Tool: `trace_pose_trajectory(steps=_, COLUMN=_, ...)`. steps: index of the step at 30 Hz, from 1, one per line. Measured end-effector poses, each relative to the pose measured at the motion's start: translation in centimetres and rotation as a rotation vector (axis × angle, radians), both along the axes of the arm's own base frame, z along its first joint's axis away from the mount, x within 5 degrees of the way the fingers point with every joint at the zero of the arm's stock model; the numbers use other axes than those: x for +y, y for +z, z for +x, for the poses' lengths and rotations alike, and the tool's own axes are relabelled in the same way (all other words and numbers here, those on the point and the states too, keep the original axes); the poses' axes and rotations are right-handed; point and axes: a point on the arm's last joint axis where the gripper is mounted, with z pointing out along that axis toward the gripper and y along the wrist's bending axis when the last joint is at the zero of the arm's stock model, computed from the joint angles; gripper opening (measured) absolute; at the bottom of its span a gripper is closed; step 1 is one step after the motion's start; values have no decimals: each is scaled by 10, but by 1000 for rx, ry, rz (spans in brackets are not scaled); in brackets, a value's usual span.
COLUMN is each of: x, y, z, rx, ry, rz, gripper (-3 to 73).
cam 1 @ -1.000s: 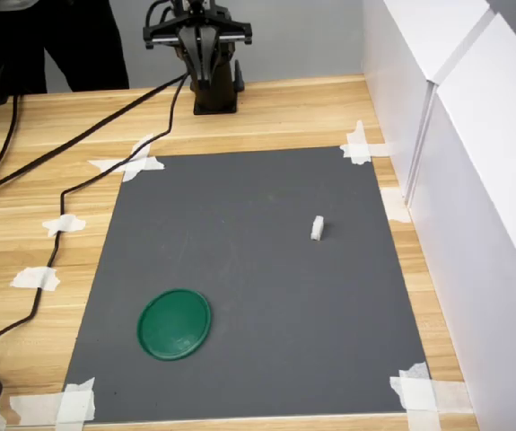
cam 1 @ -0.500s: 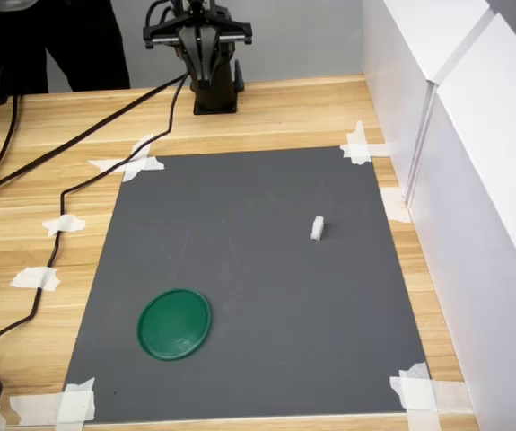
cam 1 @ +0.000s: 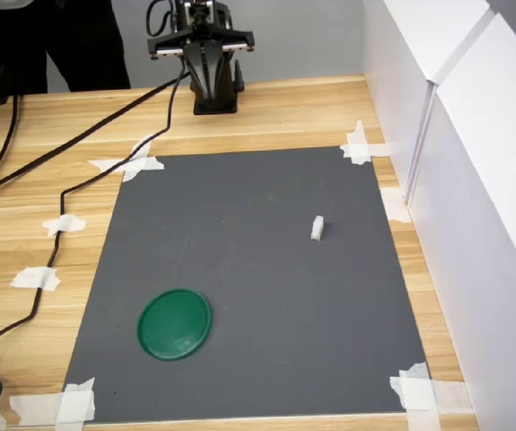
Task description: Grasp a white terminal and put it on the green lid.
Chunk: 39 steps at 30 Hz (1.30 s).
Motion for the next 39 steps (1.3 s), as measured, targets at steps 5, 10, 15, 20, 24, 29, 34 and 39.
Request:
trace_pose_trajectory(steps=5, x=0, y=26, z=5, rx=52, ry=4, rz=-24, gripper=-16)
trace_pose_trajectory(steps=10, x=-2, y=51, z=14, rx=153, ry=-5, rz=-107, gripper=-16)
trace_pose_trajectory(steps=15, x=-3, y=62, z=37, rx=253, ry=-7, rz=-184, gripper=-16)
trace_pose_trajectory(steps=20, x=0, y=59, z=67, rx=348, ry=65, rz=-298, gripper=-16)
trace_pose_trajectory(steps=24, x=4, y=58, z=92, rx=466, ry=122, rz=-359, gripper=-14)
trace_pose_trajectory(steps=29, x=10, y=57, z=127, rx=632, ry=157, rz=-337, gripper=43)
trace_pose_trajectory(steps=34, x=20, y=62, z=160, rx=724, ry=185, rz=-276, gripper=228)
trace_pose_trajectory(steps=39, x=32, y=59, z=187, rx=799, ry=178, rz=-127, gripper=492)
